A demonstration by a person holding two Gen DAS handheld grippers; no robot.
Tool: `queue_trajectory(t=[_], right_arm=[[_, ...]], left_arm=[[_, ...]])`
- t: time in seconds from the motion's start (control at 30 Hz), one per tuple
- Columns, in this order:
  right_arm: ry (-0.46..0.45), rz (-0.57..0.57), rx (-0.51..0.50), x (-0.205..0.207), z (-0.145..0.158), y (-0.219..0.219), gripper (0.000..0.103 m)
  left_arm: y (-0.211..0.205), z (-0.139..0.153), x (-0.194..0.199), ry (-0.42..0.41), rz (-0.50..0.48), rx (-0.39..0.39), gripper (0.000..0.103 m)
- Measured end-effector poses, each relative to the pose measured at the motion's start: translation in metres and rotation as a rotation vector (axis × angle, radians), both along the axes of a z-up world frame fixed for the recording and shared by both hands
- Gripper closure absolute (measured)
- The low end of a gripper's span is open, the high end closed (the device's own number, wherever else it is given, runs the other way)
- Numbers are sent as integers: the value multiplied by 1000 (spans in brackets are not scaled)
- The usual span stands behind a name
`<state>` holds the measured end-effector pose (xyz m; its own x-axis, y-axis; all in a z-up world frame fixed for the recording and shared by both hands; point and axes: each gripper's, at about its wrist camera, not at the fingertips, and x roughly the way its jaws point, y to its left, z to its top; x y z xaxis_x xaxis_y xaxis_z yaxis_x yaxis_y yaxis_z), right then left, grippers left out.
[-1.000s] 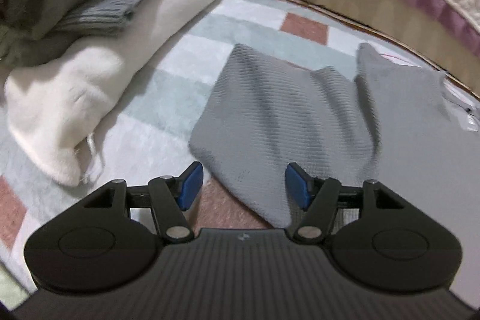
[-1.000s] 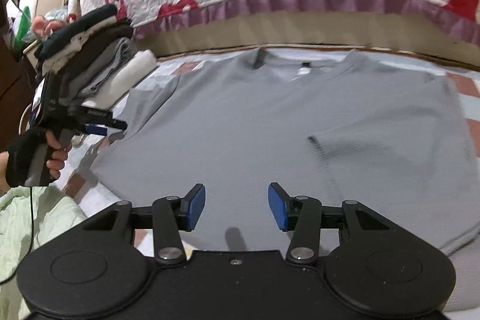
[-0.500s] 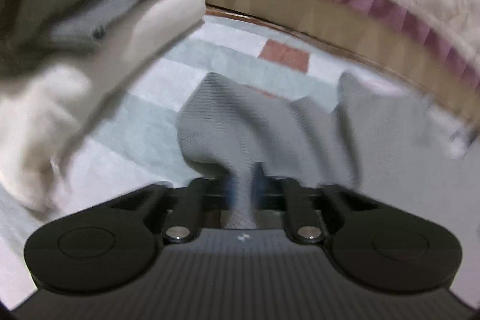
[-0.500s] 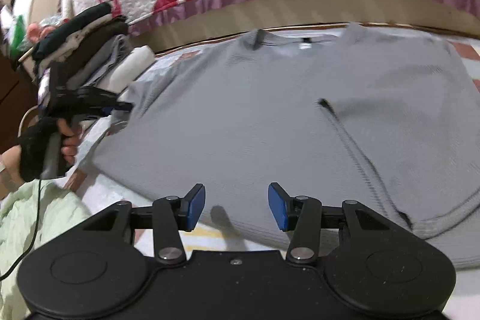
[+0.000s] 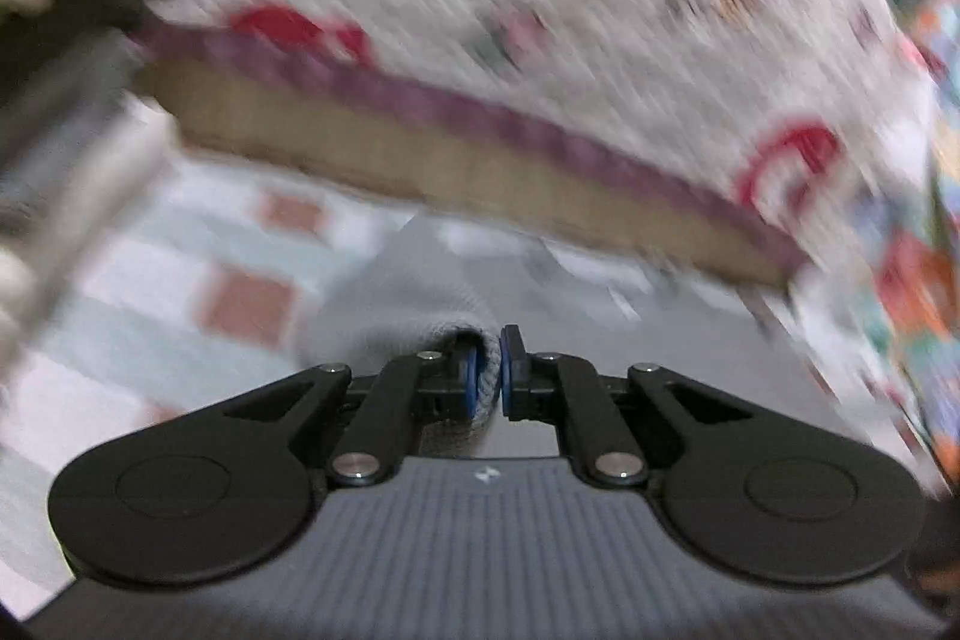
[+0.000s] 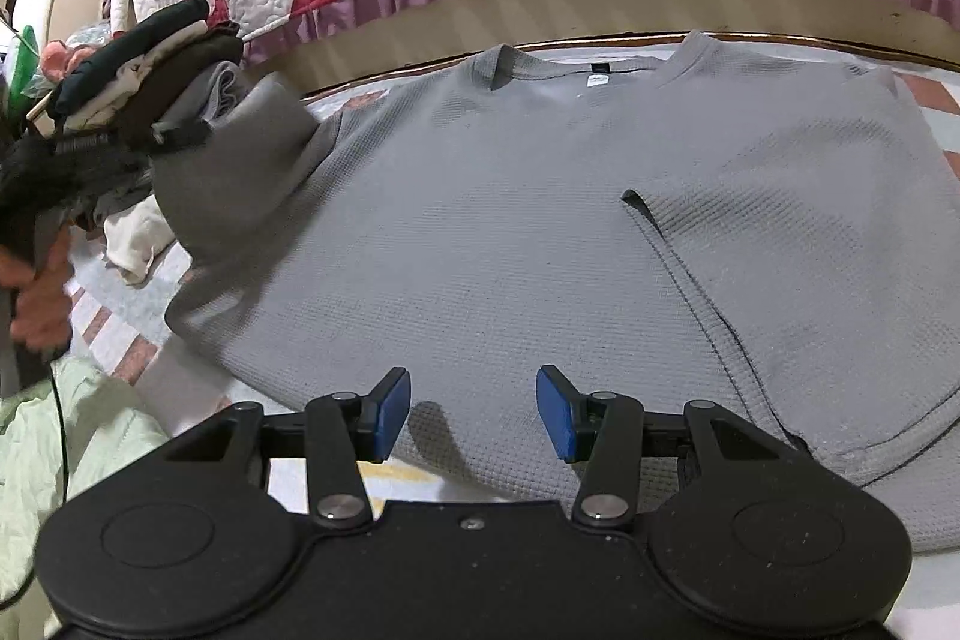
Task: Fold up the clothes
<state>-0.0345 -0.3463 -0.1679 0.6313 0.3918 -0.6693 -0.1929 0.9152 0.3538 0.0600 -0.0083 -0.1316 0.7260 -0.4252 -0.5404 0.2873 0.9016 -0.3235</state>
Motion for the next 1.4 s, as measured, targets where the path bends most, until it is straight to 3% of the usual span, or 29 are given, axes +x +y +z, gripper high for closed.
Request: queue_trajectory(t=[0.1, 0.17, 0.3, 0.37, 0.5, 0.63, 0.67, 0.73, 0.83, 0.93, 1.0, 1.03, 1.07, 1.1, 1.17, 1.23, 1.33, 1.4], right_arm=[[0, 8, -6, -1, 0, 1, 51], [-2, 13, -19, -3, 1, 2, 51], [-16, 34, -68, -6, 4, 7, 51], [-19, 46, -71, -6, 5, 10, 51], [17, 15, 58, 14, 12, 13, 51], [17, 40, 205, 56, 34, 32, 51], [11, 49, 226, 67, 39, 41, 51], [10, 78, 249, 89, 47, 58, 46], [50, 159, 222, 126, 48, 97, 44], [68, 180, 151, 154, 39, 130, 40], [73, 207, 80, 163, 25, 149, 38], [46, 185, 41, 161, 20, 150, 46], [19, 163, 3, 159, 15, 152, 61], [-7, 142, -15, 156, 12, 150, 98], [-61, 76, 109, 138, 15, 125, 97], [-76, -13, 169, 119, 16, 102, 96], [-62, -104, 151, 101, 10, 76, 96], [-64, -105, 153, 96, 12, 70, 90]], left_arm=[[-26, -28, 4, 128, -29, 118, 94], [-31, -36, 2, 157, -41, 176, 91], [-31, -25, -16, 119, -150, 195, 84], [-31, -22, -23, 128, -206, 238, 71], [-26, -19, -31, 155, -285, 260, 68], [-11, -4, -35, 73, -241, 284, 66], [-7, -2, -32, 55, -196, 290, 62], [1, 0, -26, 18, -114, 305, 43], [6, -10, -14, 10, -129, 334, 43], [7, -27, -3, 93, -147, 309, 43], [3, -31, -6, 87, -160, 321, 43], [2, -34, -8, 84, -166, 327, 43], [0, -36, -10, 82, -172, 333, 43], [-2, -38, -12, 76, -179, 342, 43], [-4, -35, -21, 46, -196, 370, 43], [-6, -32, -31, 0, -198, 415, 43], [-10, -29, -44, -72, -188, 493, 43], [-11, -30, -45, -57, -185, 501, 43]])
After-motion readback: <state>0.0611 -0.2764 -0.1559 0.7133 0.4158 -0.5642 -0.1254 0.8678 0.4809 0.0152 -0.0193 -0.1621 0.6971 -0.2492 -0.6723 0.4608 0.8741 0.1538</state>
